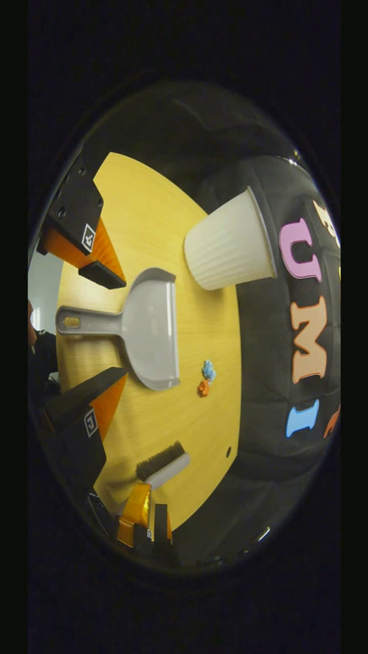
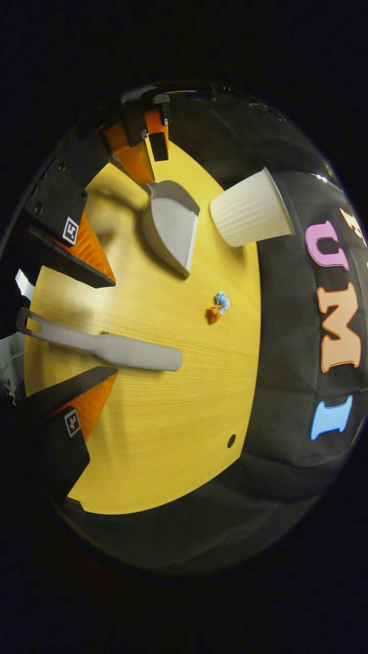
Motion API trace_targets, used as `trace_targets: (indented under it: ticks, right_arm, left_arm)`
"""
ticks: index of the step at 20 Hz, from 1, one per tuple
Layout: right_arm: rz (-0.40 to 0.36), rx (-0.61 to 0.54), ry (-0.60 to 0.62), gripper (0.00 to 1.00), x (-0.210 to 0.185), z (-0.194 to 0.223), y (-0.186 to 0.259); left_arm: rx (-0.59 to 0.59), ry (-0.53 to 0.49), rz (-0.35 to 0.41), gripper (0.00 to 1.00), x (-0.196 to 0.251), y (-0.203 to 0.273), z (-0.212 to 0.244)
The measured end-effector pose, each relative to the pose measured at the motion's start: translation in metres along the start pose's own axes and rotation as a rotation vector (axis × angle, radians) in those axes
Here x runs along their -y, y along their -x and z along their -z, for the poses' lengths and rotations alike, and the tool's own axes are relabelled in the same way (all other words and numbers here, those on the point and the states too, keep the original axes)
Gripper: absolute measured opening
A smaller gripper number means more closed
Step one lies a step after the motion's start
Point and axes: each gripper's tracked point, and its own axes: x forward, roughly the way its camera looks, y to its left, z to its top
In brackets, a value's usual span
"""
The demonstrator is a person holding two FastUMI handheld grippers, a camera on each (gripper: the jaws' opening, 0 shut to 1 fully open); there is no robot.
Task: Pick up the small broom and dustpan from the desktop, sweep the trash into the dustpan with the broom, and then empty the trash into the garbage bin.
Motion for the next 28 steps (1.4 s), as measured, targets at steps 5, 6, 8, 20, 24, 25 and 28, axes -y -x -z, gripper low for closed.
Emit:
trace_targets:
  ticks: [5,6,8,20,24,25,28]
  right_arm:
    - [0.008,-0.161,0.006,0.92,-0.002,0.008,-0.012]
    - [0.005,-0.203,0.009,0.92,-0.001,0.01,-0.016]
    - [-0.007,-0.247,0.003,0.86,-0.004,0.009,-0.02]
    - [0.005,-0.226,0.001,0.22,0.017,-0.016,-0.028]
    - [0.012,-0.156,0.061,0.22,0.039,-0.085,-0.053]
    - [0.023,-0.139,0.094,0.22,0.047,-0.106,-0.06]
    - [0.029,-0.109,0.19,0.21,0.05,-0.166,-0.09]
  left_arm:
    - [-0.135,-0.015,0.02,0.95,0.005,-0.029,0.022]
    - [-0.145,-0.023,0.019,0.95,0.004,-0.032,0.021]
    - [-0.16,-0.029,0.024,0.94,0.004,-0.037,0.021]
    - [-0.144,0.015,0.088,0.23,0.001,-0.045,0.02]
    - [-0.096,-0.061,0.142,0.24,0.001,-0.052,0.002]
    - [-0.093,-0.095,0.167,0.24,0.004,-0.056,-0.001]
    - [-0.098,-0.207,0.224,0.22,0.008,-0.066,-0.005]
